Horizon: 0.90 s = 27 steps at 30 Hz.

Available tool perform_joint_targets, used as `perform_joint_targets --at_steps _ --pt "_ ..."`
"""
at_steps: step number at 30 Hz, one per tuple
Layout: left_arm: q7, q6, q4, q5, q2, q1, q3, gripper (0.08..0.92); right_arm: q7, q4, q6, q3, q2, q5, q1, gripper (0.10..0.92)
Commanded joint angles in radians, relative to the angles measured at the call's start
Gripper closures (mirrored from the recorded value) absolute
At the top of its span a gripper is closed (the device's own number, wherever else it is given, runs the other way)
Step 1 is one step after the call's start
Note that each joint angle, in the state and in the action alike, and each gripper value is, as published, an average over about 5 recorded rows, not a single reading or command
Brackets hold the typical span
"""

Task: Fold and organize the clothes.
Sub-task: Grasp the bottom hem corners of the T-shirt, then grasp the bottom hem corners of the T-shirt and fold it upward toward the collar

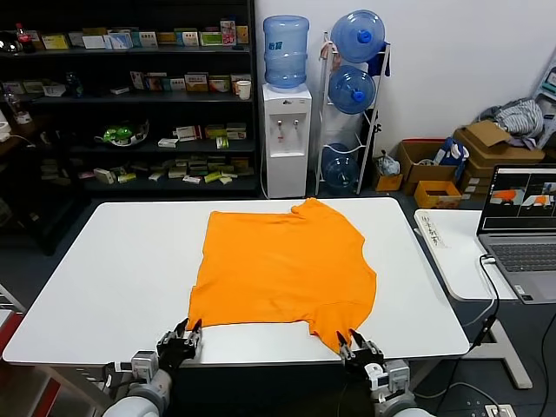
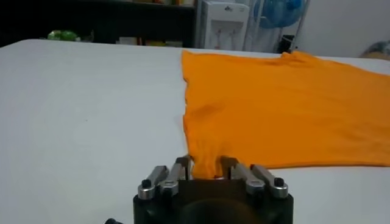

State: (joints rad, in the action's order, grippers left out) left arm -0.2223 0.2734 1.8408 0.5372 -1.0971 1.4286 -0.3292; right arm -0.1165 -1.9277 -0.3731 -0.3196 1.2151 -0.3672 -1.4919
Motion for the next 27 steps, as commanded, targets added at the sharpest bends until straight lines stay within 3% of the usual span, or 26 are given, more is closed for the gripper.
perform_joint_targets --at_steps 1,7,12,20,23,27 --pt "-0.002 -0.003 0.023 0.001 0.000 0.020 0.004 0.628 -0.003 -0.009 0.017 0.003 -0.002 0.008 -0.010 0.726" --pt "-0.018 -0.012 0.097 0.008 0.007 0.084 -0.011 0.801 -0.031 -0.079 0.041 -0.003 -0.025 0.003 -0.075 0.882" --pt "-0.053 -0.013 0.198 0.053 0.027 0.157 -0.034 0.898 -0.069 -0.188 0.057 -0.028 -0.070 -0.012 -0.192 0.901" --pt "-0.104 -0.008 0.367 0.123 0.081 0.263 -0.067 0.900 -0.131 -0.385 0.097 -0.067 -0.130 -0.017 -0.396 0.901" --pt "-0.104 -0.007 0.352 0.130 0.091 0.220 -0.067 0.900 -0.161 -0.385 0.097 -0.062 -0.124 -0.034 -0.329 0.901" --pt "-0.084 -0.010 0.251 0.140 0.095 0.070 -0.045 0.900 -0.208 -0.268 0.084 -0.032 -0.119 -0.086 -0.110 0.901"
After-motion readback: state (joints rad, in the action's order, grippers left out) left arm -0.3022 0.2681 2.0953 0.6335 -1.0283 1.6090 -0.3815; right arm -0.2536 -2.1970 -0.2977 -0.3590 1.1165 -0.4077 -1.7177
